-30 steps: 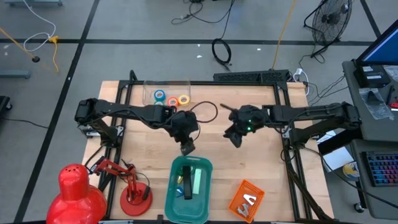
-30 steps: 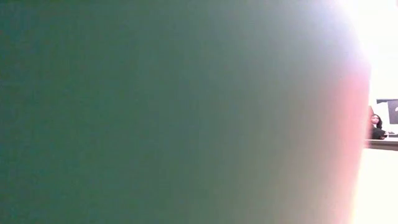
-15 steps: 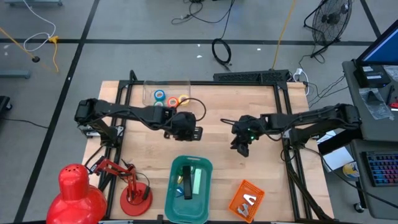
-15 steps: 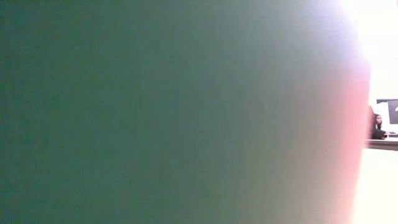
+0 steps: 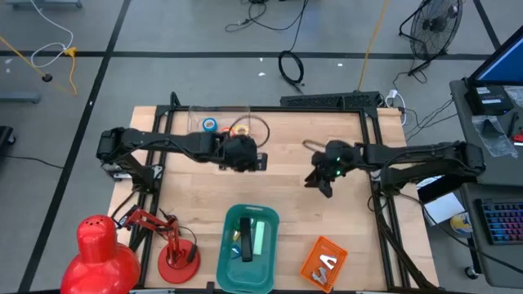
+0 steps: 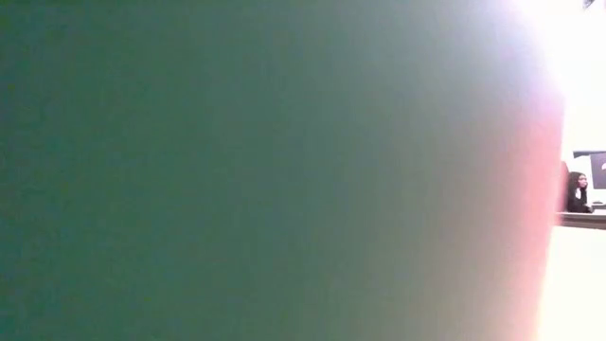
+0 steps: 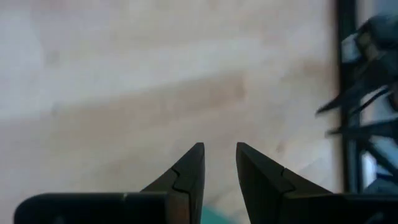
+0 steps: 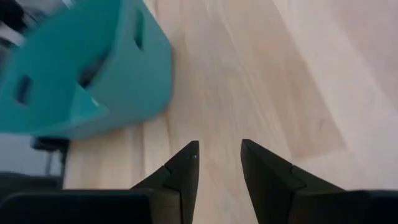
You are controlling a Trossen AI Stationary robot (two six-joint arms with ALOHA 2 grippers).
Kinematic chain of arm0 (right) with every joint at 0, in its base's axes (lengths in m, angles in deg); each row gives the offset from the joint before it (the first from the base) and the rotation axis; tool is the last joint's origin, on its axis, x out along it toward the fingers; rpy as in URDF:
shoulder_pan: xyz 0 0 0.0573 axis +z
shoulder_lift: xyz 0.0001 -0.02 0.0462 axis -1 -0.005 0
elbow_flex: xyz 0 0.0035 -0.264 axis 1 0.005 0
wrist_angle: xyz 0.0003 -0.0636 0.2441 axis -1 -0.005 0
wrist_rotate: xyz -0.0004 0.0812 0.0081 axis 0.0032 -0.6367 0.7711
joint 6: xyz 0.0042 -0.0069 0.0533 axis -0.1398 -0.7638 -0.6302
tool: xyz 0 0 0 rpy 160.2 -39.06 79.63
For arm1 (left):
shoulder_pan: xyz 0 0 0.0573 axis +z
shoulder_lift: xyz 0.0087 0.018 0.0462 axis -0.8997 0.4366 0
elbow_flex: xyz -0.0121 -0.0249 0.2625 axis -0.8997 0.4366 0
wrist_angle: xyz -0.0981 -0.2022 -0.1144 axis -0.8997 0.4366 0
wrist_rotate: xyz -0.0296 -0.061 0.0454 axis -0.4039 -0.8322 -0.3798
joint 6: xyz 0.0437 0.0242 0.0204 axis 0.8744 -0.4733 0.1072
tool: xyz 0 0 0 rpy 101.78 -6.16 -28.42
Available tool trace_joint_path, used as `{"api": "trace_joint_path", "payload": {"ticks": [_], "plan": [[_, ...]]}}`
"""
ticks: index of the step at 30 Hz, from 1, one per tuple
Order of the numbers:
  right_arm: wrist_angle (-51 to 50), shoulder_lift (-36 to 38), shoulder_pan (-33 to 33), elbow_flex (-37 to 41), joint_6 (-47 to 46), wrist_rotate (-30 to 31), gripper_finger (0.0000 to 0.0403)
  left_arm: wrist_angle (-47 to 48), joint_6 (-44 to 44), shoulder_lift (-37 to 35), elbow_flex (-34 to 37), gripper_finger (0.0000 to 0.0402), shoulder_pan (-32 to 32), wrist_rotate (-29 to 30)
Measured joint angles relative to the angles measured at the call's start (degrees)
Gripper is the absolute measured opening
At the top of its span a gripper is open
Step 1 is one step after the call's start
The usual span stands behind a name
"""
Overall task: Pick and place Stapler, Stapler remover, tape
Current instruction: Adjust the green bin
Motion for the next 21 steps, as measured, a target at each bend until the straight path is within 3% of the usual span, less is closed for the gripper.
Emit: {"api": "trace_joint_path", "payload": {"ticks": [7,11,16,21], "plan": [[3.5,7.0,-8.2,0.0,-1.4,-7.0,0.0114,-6.0,17.0,-1.3,-0.2,0.0092,8.3,0.5],[5.2,10.8,-12.4,0.0,-1.2,-7.0,0.0114,-14.3,27.5,-2.3,0.0,0.0092,13.1,-1.3],[8.2,14.0,-16.7,0.0,-4.0,-7.0,0.0114,-28.3,40.2,-2.3,-0.1,0.0092,17.2,-8.1],[10.5,14.6,-20.0,-0.1,-11.7,-3.5,0.0114,-30.3,49.2,-2.3,-0.1,0.0092,20.5,-11.7]]}}
